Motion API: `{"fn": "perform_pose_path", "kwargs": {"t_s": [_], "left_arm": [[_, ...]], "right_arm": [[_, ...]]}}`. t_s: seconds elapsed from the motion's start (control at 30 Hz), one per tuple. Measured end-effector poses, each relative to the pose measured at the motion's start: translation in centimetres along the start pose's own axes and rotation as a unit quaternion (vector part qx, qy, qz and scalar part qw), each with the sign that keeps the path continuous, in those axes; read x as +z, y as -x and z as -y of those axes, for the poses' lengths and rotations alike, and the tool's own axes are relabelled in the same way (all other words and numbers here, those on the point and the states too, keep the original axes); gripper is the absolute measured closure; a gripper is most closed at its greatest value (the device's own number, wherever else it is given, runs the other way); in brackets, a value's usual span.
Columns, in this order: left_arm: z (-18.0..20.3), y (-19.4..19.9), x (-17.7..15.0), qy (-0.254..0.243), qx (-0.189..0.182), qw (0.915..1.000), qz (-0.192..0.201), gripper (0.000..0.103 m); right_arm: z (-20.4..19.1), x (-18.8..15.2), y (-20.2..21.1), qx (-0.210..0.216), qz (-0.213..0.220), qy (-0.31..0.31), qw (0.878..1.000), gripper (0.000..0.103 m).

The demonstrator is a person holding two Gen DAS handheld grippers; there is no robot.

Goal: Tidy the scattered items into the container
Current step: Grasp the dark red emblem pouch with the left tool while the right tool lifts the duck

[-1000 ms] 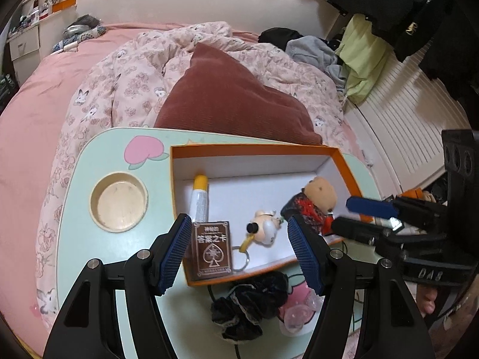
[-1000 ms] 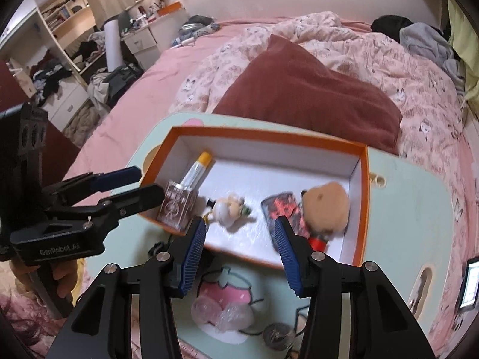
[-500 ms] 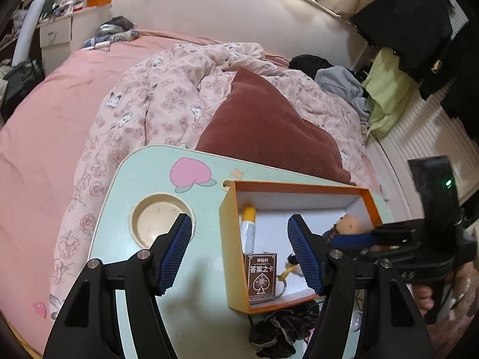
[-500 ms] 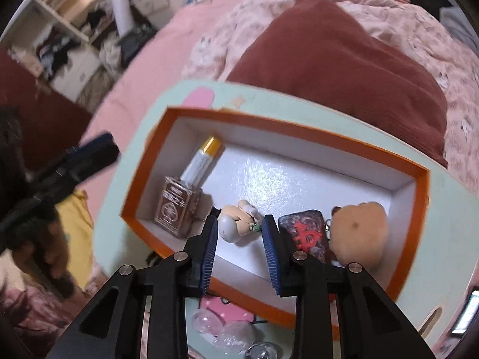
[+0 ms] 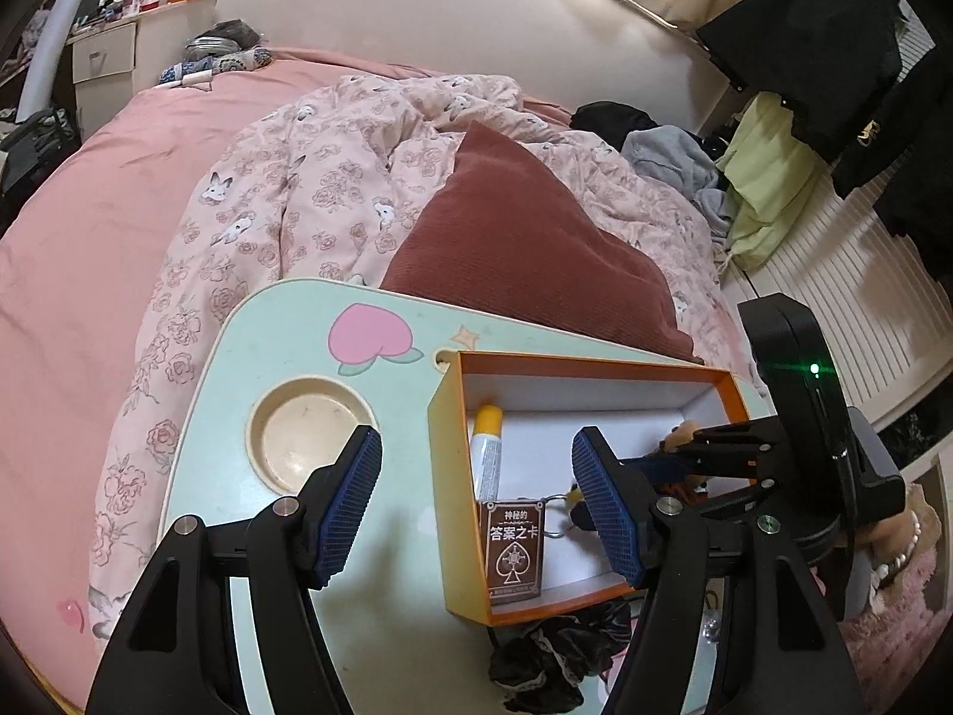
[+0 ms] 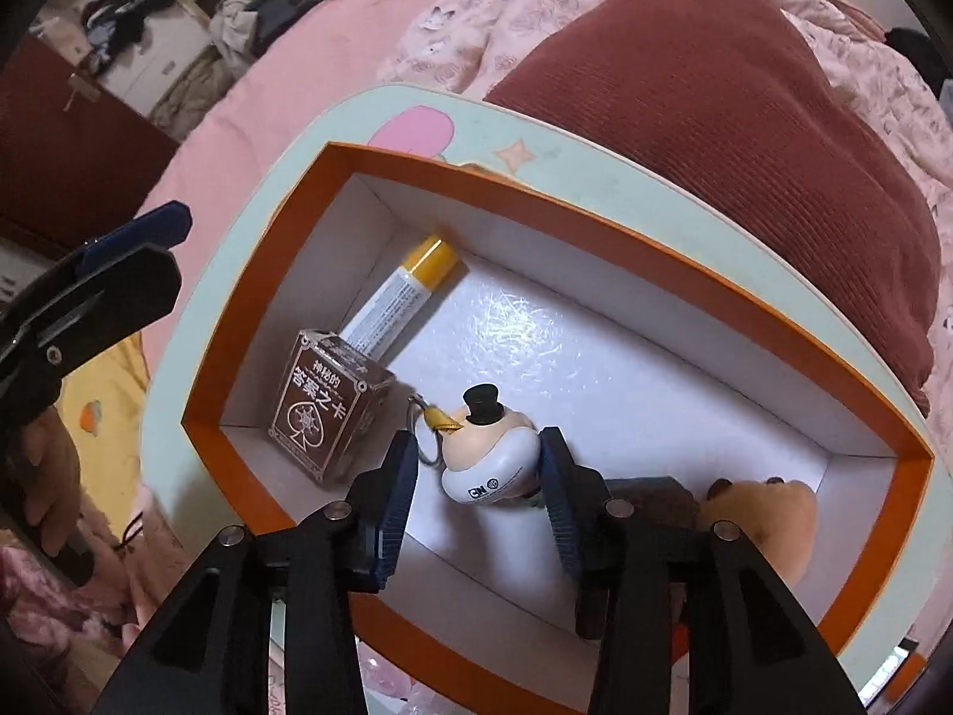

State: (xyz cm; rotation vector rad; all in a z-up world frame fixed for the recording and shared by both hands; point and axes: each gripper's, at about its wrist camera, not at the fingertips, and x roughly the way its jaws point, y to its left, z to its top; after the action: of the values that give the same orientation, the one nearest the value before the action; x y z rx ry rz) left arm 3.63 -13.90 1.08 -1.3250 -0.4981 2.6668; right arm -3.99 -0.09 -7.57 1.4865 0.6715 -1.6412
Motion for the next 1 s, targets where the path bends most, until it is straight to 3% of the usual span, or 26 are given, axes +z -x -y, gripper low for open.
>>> {"fn": "perform_pose_path", "kwargs": {"t_s": [0.07, 0.23, 0.37, 0.47, 0.57, 0.7, 0.87, 1.0], "left_arm": [[0.1, 0.0, 0.0, -0.001, 0.000, 1.0000, -0.001, 0.036], [0.8, 0.1, 0.2, -0.013, 0.002, 0.9999, -0.006, 0.036], [2.4, 0.0, 0.6, -0.041, -0.004, 0.9991, -0.014, 0.036], [4.4, -0.9, 1.0, -0.071, -0.027, 0.9964, -0.037, 0.036], [7.2, -3.2, 1.1, -0.095, -0.058, 0.9905, -0.080, 0.036], [11.1, -6.8, 0.7, -0.110, -0.075, 0.9809, -0.142, 0.036], [15.7, -10.5, -1.0, -0.148, -0.039, 0.9750, -0.161, 0.036], [16.9, -12.0, -2.2, -0.174, -0.019, 0.9678, -0.181, 0.036]], "right_arm": [[0.3, -0.1, 0.0, -0.002, 0.009, -0.002, 1.000, 0.072], [1.9, -1.1, 1.3, 0.010, 0.051, -0.039, 0.998, 0.073], [3.9, -3.0, 6.9, 0.041, 0.132, -0.076, 0.987, 0.073], [5.5, -5.2, 11.9, 0.028, 0.194, -0.103, 0.975, 0.073], [6.5, -7.8, 15.3, 0.017, 0.229, -0.125, 0.965, 0.073], [6.9, -9.7, 16.1, 0.015, 0.242, -0.148, 0.959, 0.073], [7.7, -11.2, 15.5, 0.025, 0.239, -0.170, 0.956, 0.073], [8.5, -12.5, 15.6, 0.032, 0.239, -0.184, 0.953, 0.073]]}}
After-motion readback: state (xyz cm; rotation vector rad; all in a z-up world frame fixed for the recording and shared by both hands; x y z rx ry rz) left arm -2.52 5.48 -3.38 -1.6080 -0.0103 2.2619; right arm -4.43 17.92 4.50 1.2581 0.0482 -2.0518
